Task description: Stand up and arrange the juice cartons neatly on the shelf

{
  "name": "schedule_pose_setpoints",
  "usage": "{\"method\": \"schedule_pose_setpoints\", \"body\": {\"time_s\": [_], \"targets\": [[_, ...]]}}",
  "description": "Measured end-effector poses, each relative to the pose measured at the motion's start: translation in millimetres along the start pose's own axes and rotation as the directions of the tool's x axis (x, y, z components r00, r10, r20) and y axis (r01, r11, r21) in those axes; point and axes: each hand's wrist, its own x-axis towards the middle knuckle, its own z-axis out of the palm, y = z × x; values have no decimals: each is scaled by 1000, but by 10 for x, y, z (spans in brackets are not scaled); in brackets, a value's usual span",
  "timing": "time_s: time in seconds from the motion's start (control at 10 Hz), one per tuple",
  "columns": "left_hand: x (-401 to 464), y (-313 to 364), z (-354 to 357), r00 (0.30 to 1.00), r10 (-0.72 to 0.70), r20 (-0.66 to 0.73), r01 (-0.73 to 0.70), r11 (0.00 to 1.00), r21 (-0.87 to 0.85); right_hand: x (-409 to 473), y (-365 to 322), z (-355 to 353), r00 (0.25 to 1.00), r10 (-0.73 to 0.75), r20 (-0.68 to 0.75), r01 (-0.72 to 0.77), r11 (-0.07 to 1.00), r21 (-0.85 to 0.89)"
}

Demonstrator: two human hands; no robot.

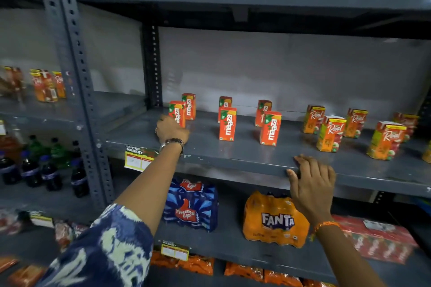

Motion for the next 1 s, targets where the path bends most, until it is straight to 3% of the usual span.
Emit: {"method": "schedule_pose_setpoints", "body": {"time_s": [0.6, 0.9, 1.0], "targets": [[-34, 26, 28, 1000, 1, -30, 0, 1000, 30, -2, -6, 1, 999, -5, -37, 5, 1000, 15], [-68, -3, -49, 999, -7, -35, 5, 998, -66, 22, -34, -112, 999, 6, 47, -8, 1000, 25], [-233, 4, -123, 952, 156, -263, -157, 987, 18, 45, -80, -240, 998, 35, 53, -41, 990, 135]]}}
